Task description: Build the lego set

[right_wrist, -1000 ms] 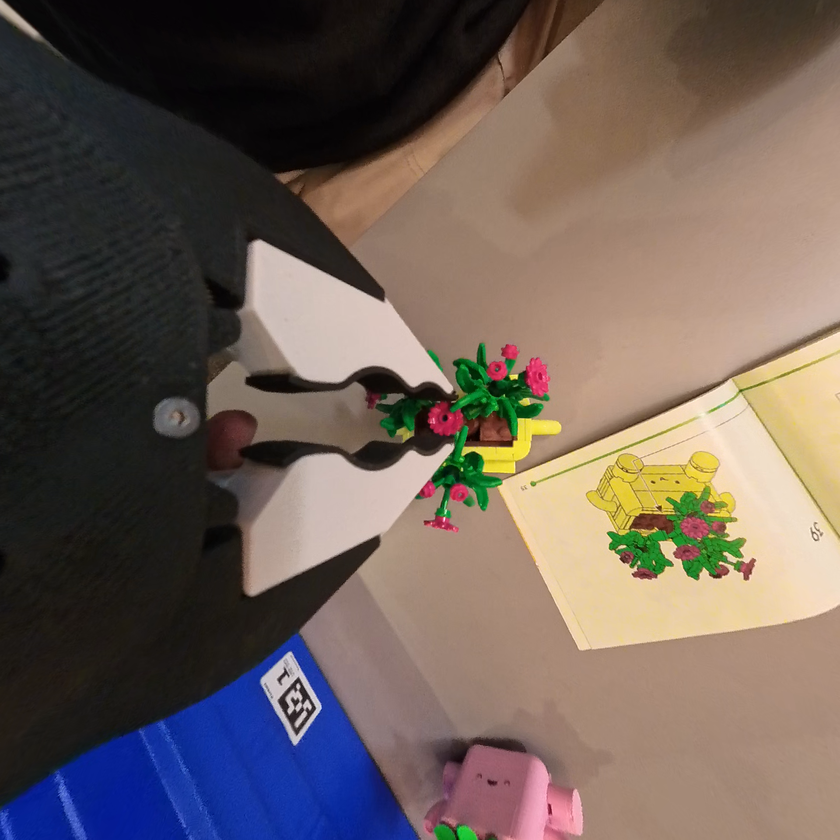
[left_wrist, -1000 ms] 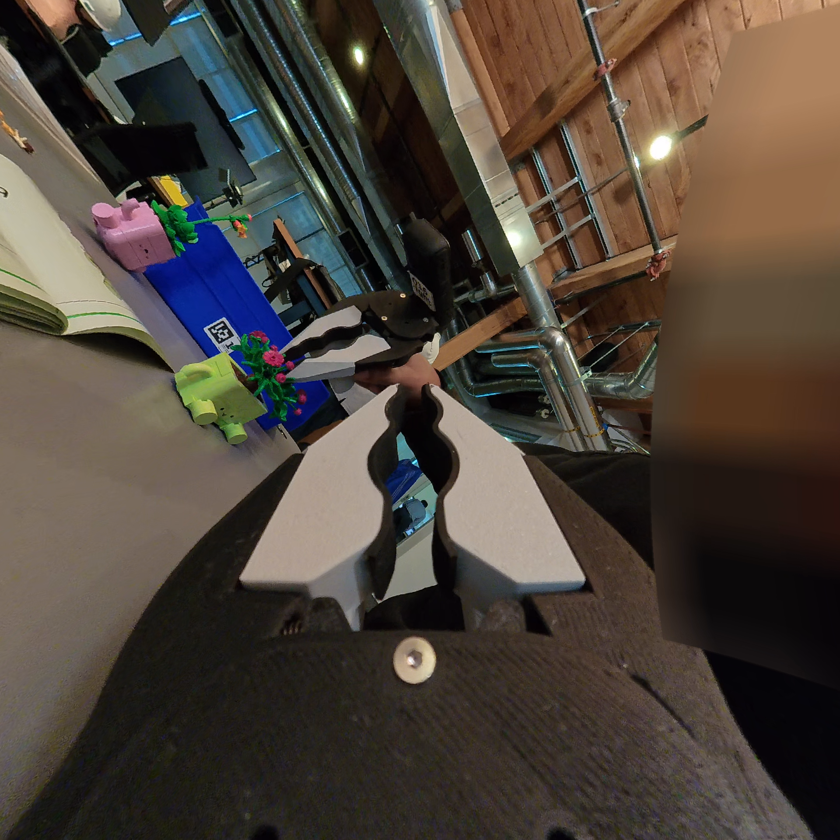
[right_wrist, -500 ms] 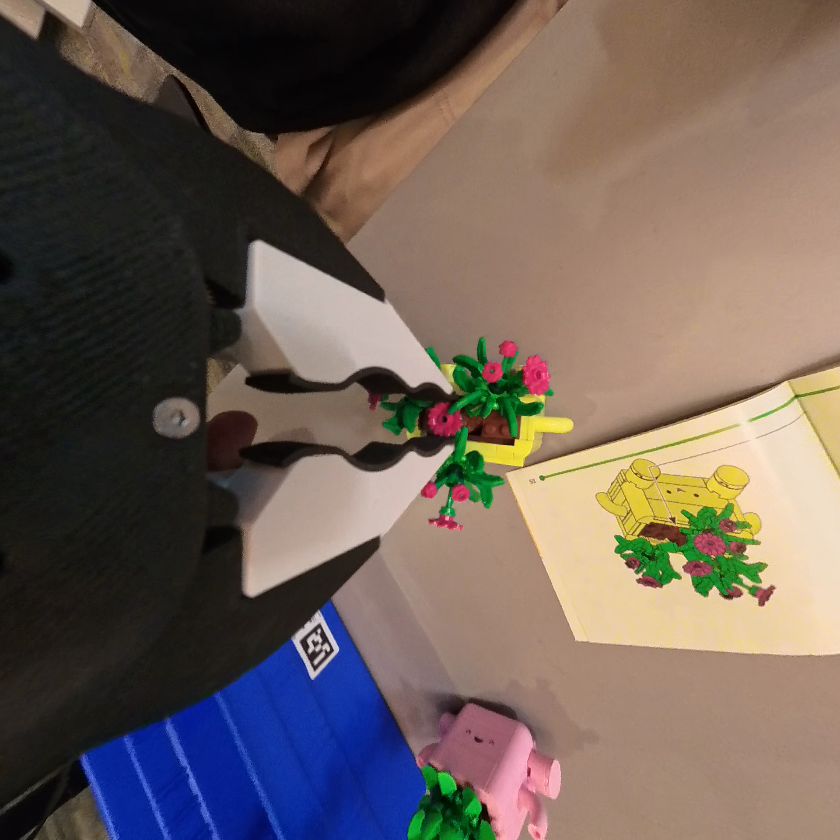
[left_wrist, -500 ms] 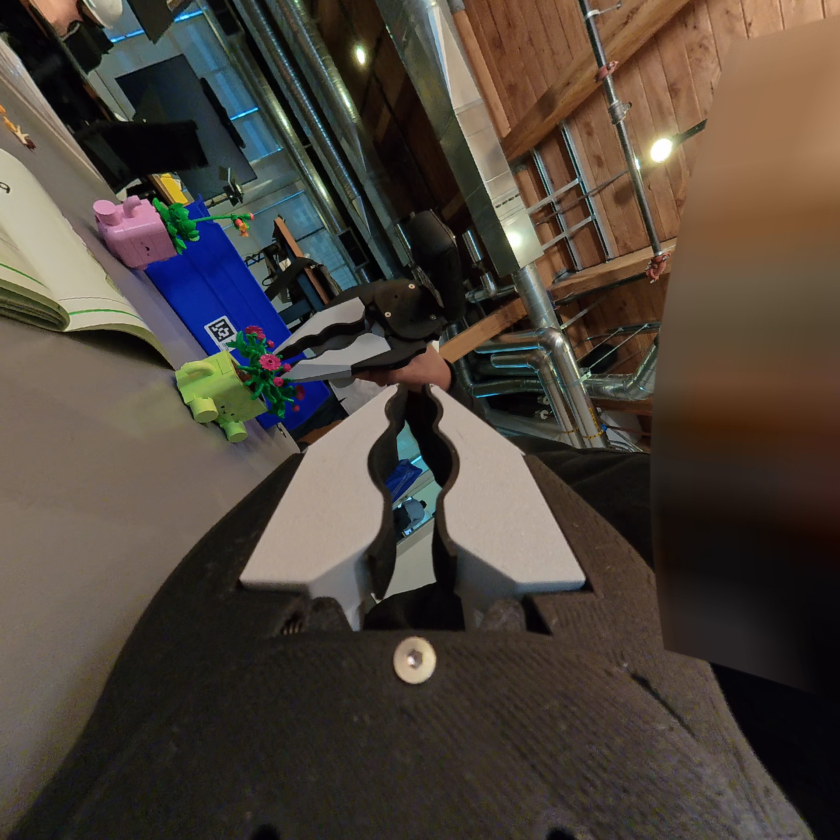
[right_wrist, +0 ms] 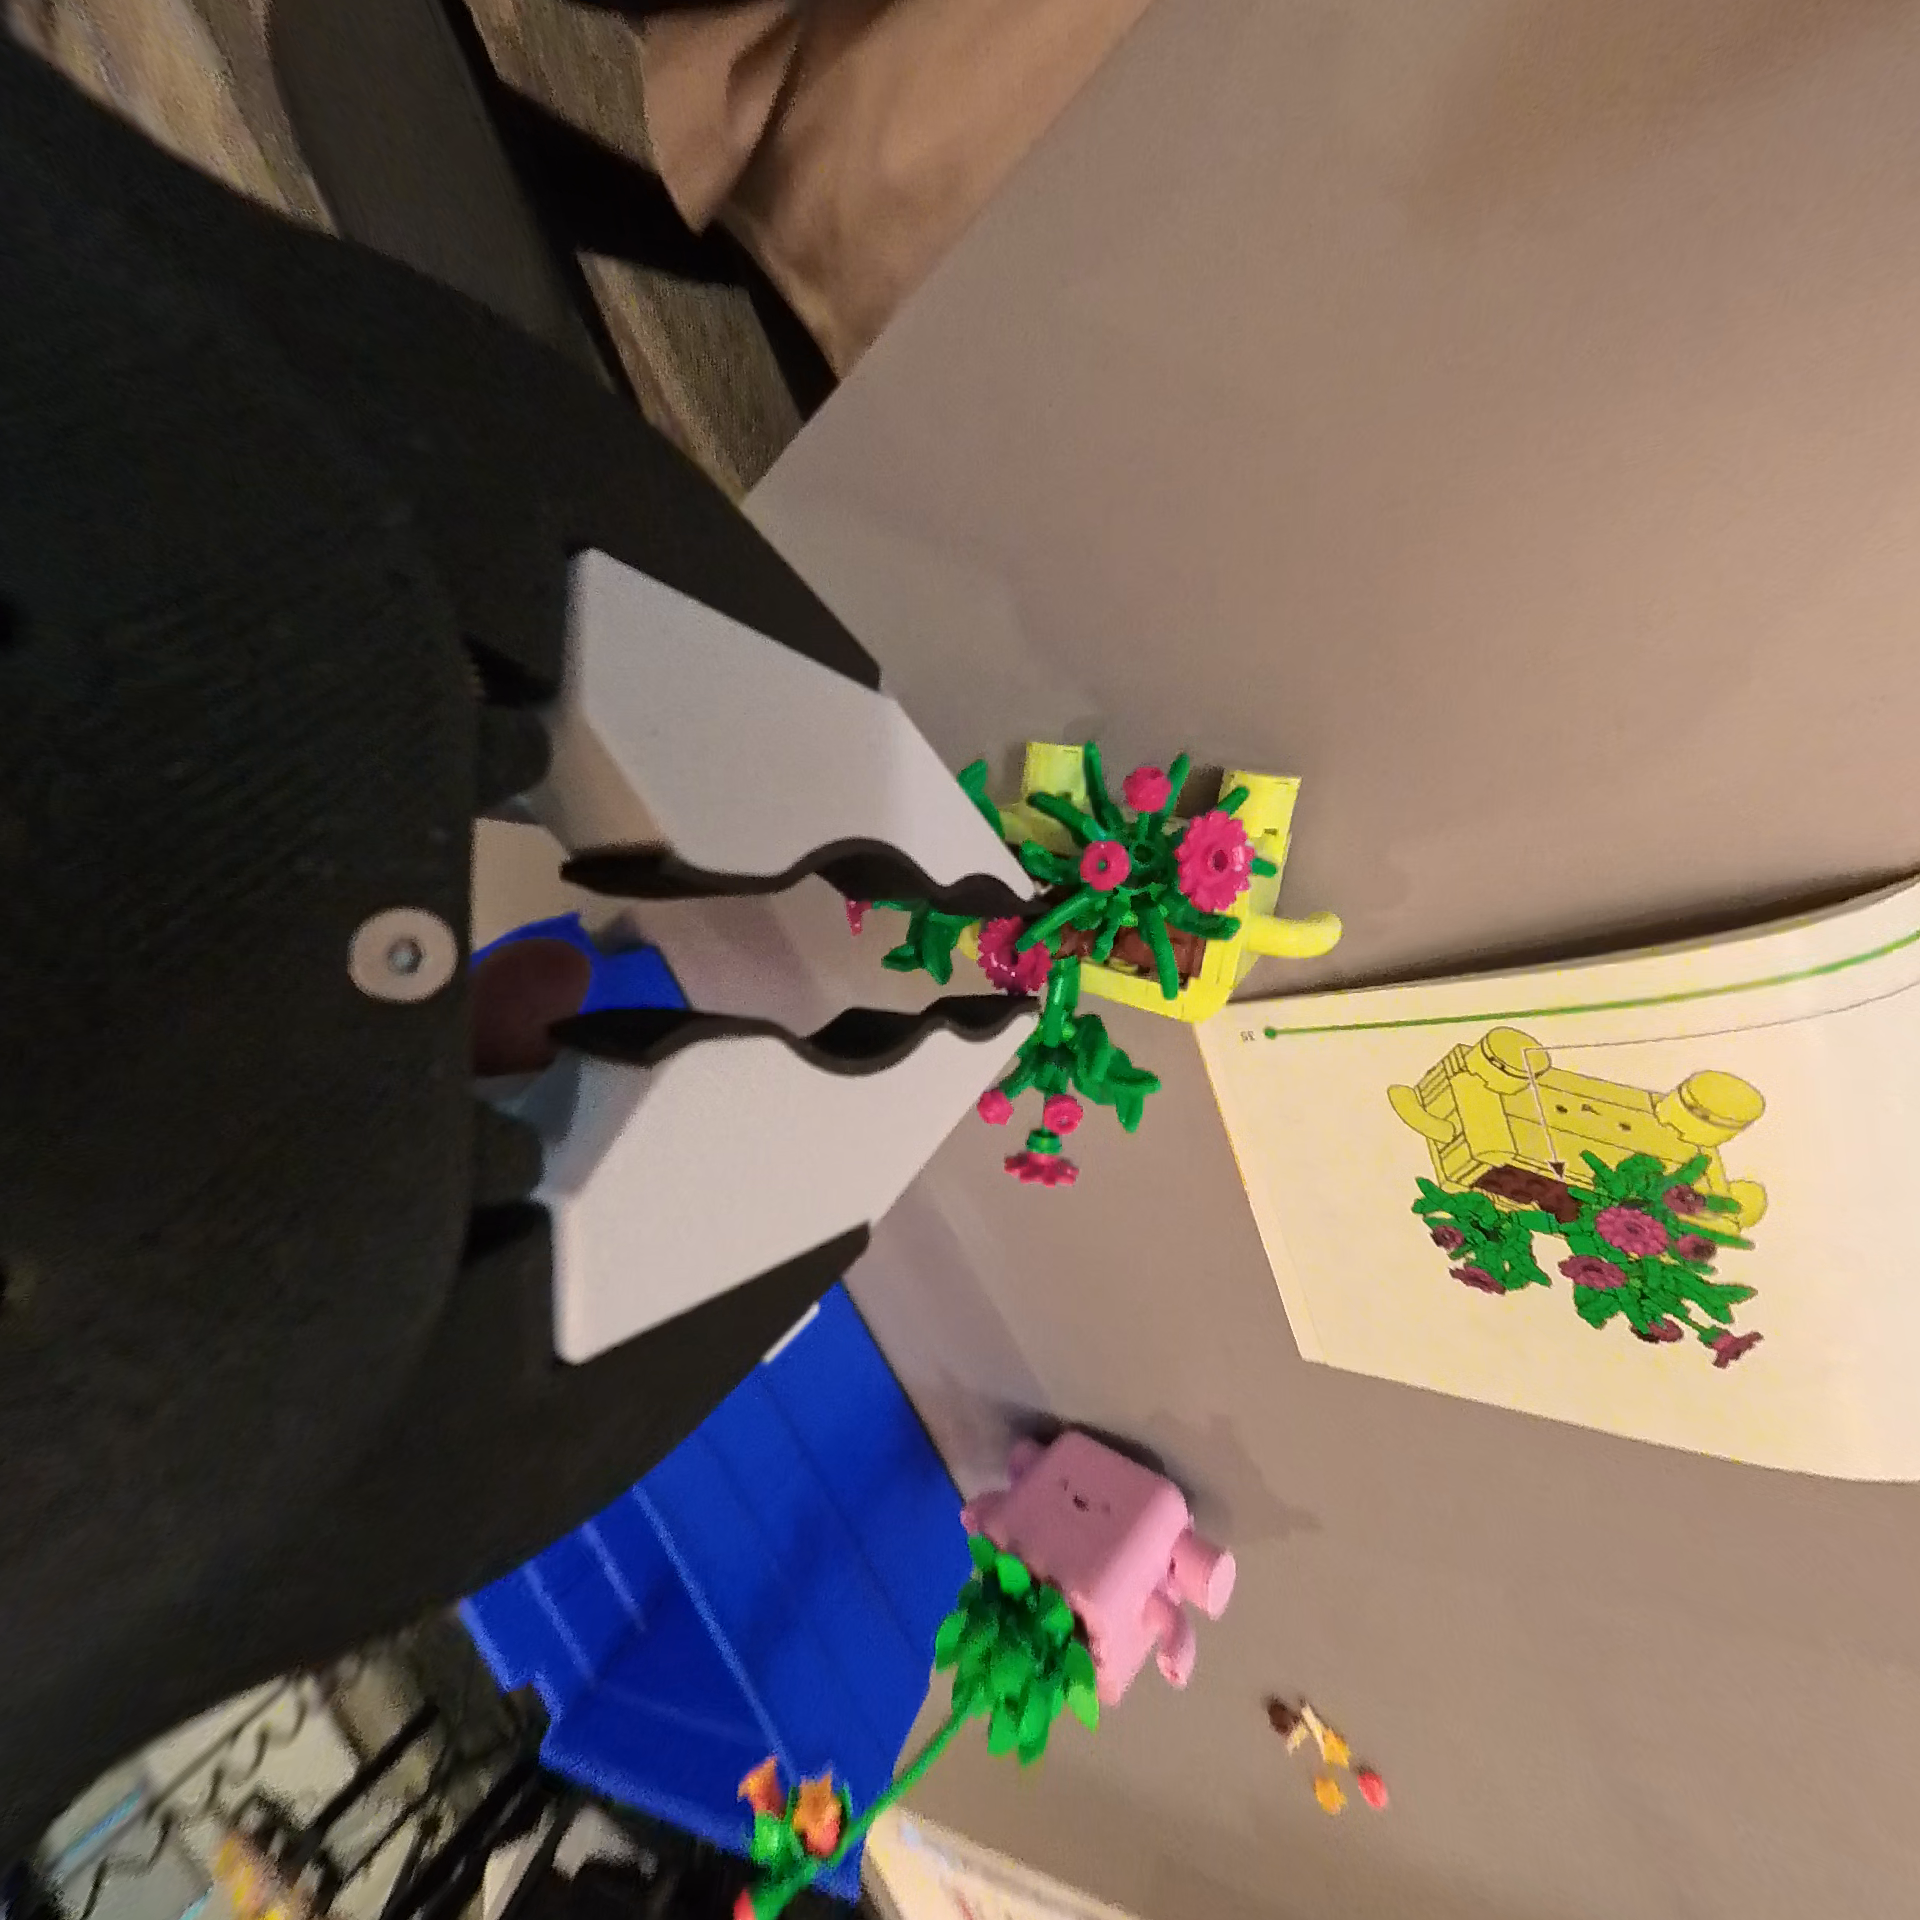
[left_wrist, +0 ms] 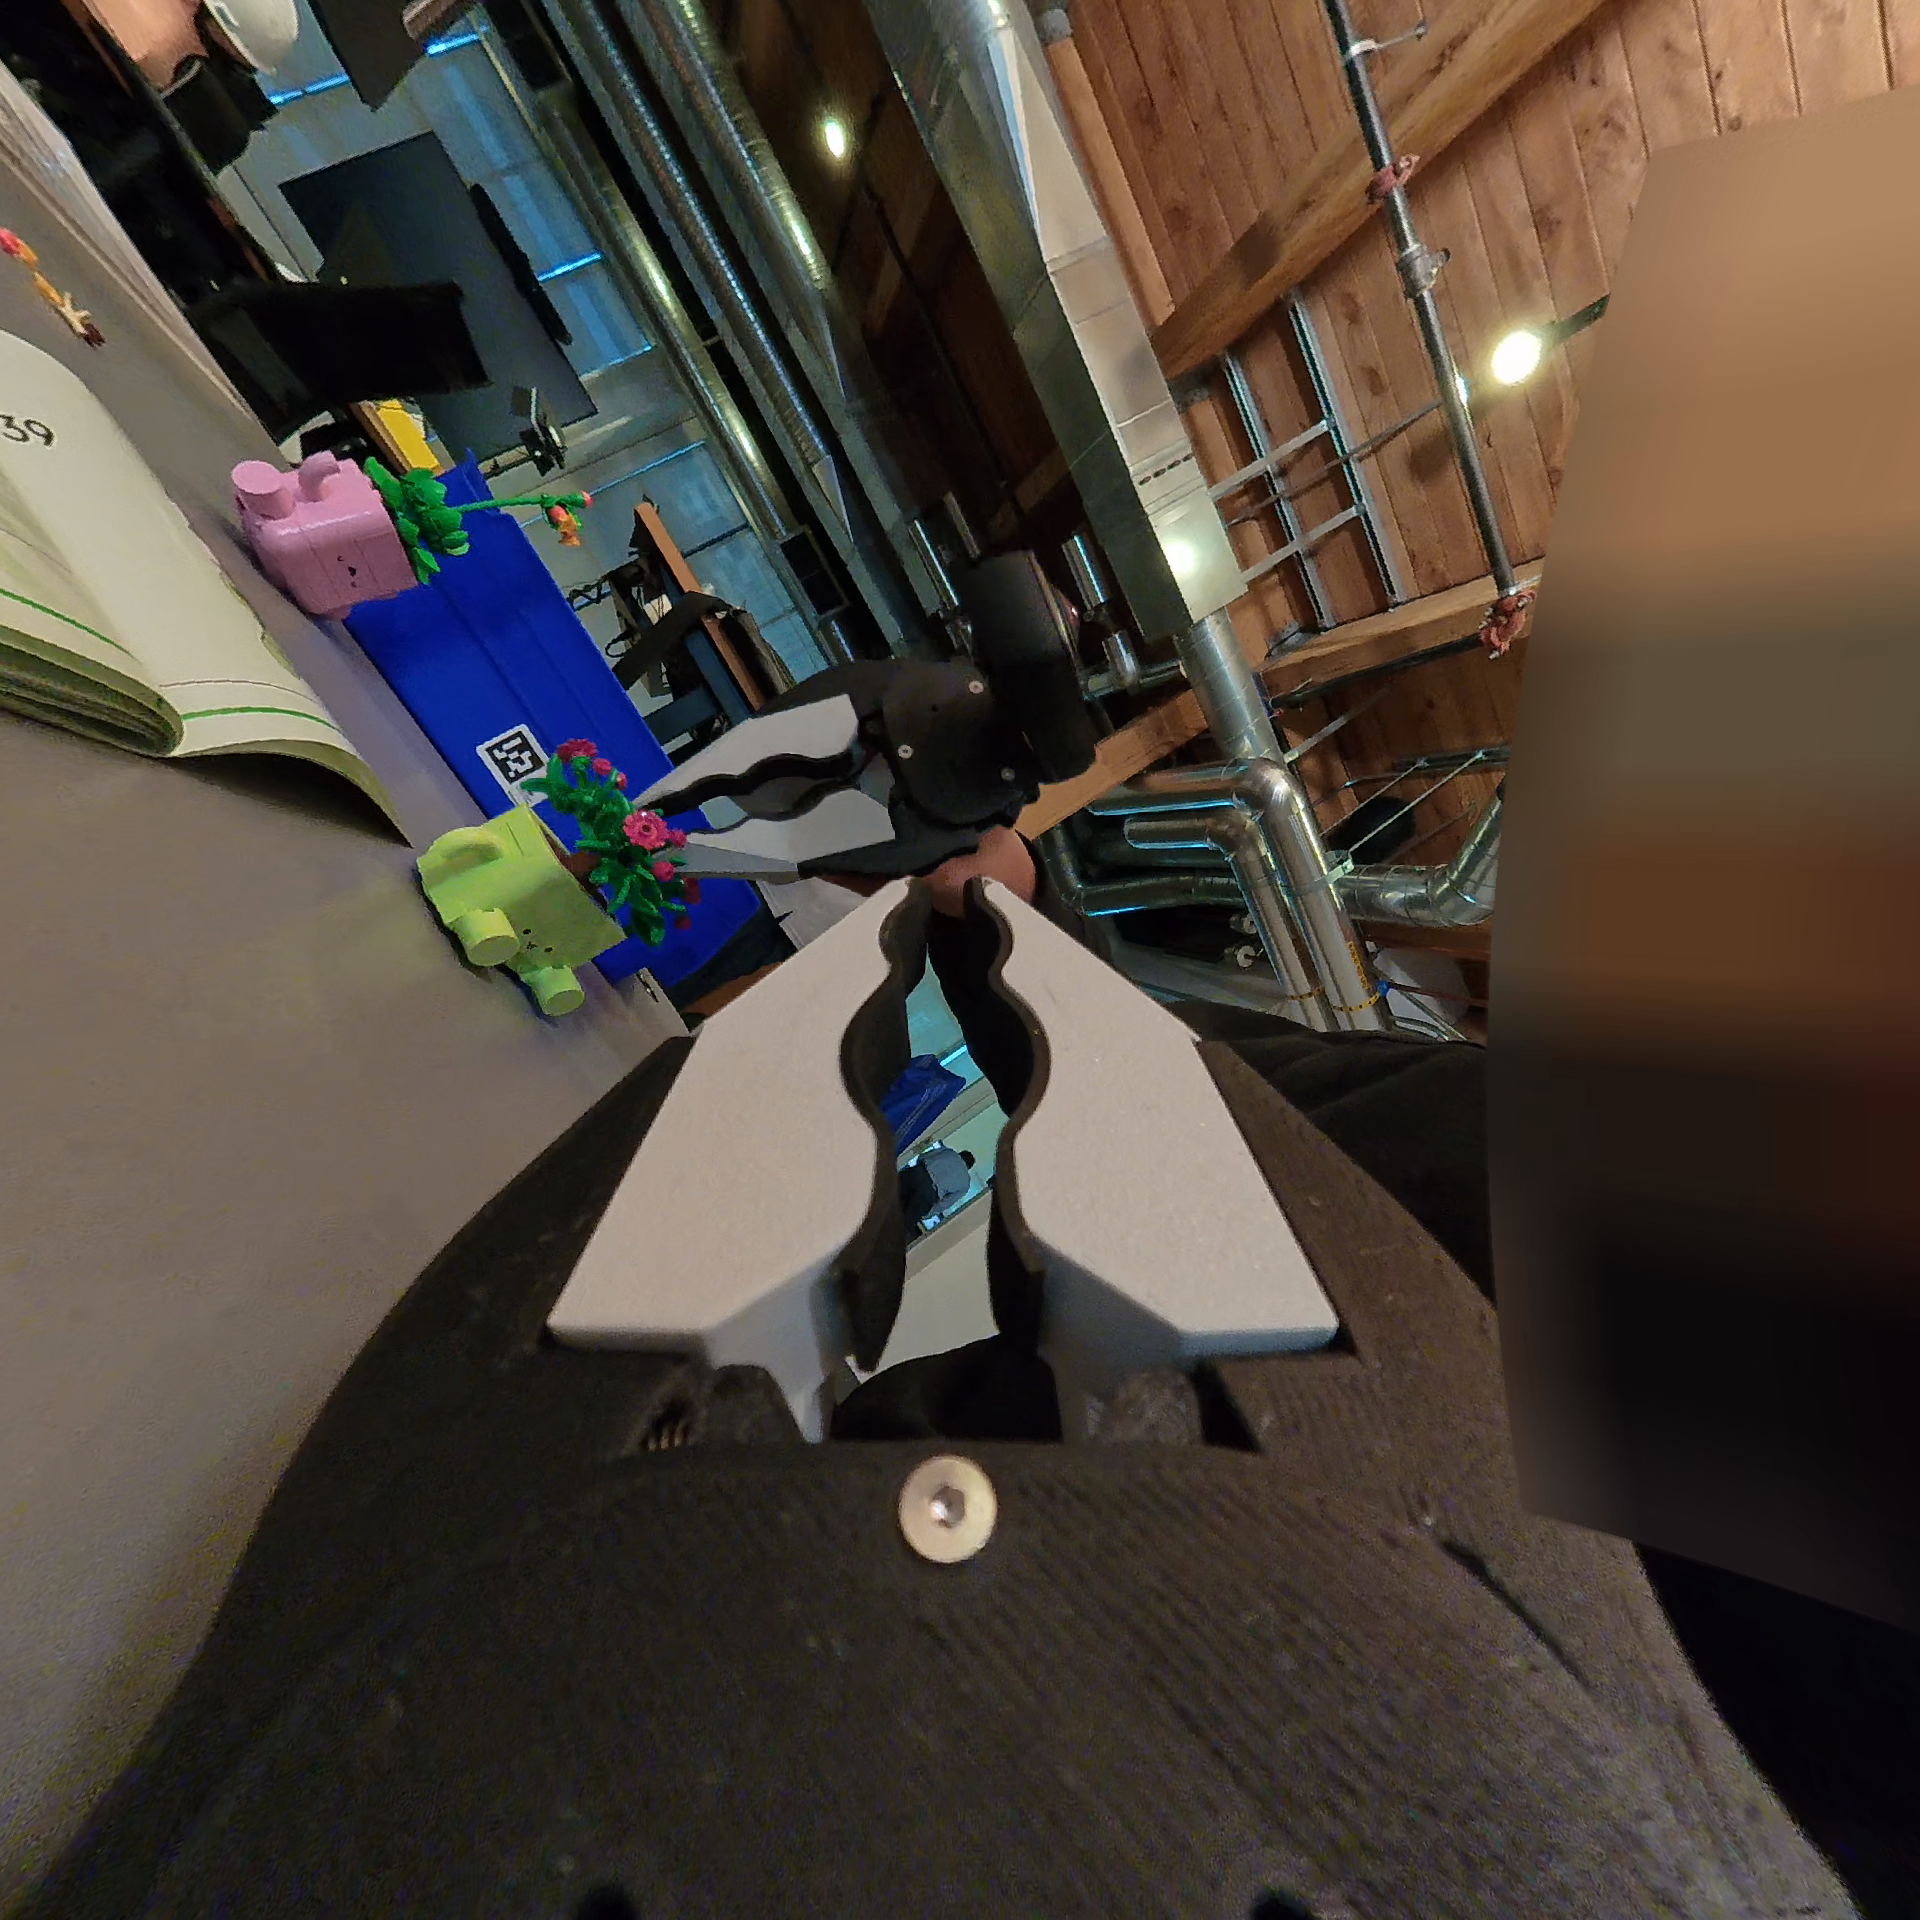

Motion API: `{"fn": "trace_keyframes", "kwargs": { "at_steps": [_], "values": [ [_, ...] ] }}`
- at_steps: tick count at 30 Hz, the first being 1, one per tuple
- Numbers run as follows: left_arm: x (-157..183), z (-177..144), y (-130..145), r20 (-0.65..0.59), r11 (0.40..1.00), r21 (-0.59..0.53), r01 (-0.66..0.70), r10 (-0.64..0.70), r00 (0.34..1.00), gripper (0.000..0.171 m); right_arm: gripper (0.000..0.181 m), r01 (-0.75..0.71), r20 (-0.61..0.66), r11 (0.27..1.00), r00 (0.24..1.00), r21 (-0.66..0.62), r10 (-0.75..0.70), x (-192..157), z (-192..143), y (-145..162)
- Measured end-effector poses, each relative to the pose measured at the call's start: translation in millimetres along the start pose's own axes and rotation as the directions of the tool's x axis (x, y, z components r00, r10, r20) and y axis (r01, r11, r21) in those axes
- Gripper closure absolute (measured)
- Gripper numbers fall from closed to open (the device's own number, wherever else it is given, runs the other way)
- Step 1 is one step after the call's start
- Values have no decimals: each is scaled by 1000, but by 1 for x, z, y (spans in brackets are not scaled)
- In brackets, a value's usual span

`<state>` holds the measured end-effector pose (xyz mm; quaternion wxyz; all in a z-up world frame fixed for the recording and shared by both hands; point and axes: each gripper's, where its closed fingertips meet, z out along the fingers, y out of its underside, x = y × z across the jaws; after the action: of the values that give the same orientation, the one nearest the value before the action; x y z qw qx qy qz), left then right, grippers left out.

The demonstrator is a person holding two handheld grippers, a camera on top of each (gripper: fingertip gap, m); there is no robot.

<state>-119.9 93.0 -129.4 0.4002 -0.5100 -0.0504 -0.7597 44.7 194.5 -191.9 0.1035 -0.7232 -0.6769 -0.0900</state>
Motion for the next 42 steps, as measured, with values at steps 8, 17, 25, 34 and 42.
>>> {"fn": "trace_keyframes", "kwargs": {
  "at_steps": [8, 17, 25, 34, 42],
  "values": [
    [-1, 0, 0, 2, 1000, 1, 6, -6, 1000, 170, 168, 198, -204, 979, 958, -38, -202, -5, 1, -4],
    [-2, 0, 0, 7, 1000, 1, 7, -7, 1000, 170, 168, 276, -248, 961, 929, -25, -273, -10, 2, -9],
    [-2, 0, 0, 1, 1000, 4, 19, -19, 1000, 170, 168, 155, -126, 983, 982, 101, -142, -10, 2, -10],
    [-2, -1, -3, -15, 999, 20, 44, -43, 999, 169, 168, 81, -40, 988, 996, 134, -76, -7, 3, -8],
    [-1, -2, -3, -18, 999, 18, 43, -43, 999, 169, 168, 10, 54, 984, 998, 179, -20, -10, 2, -10]
  ]
}}
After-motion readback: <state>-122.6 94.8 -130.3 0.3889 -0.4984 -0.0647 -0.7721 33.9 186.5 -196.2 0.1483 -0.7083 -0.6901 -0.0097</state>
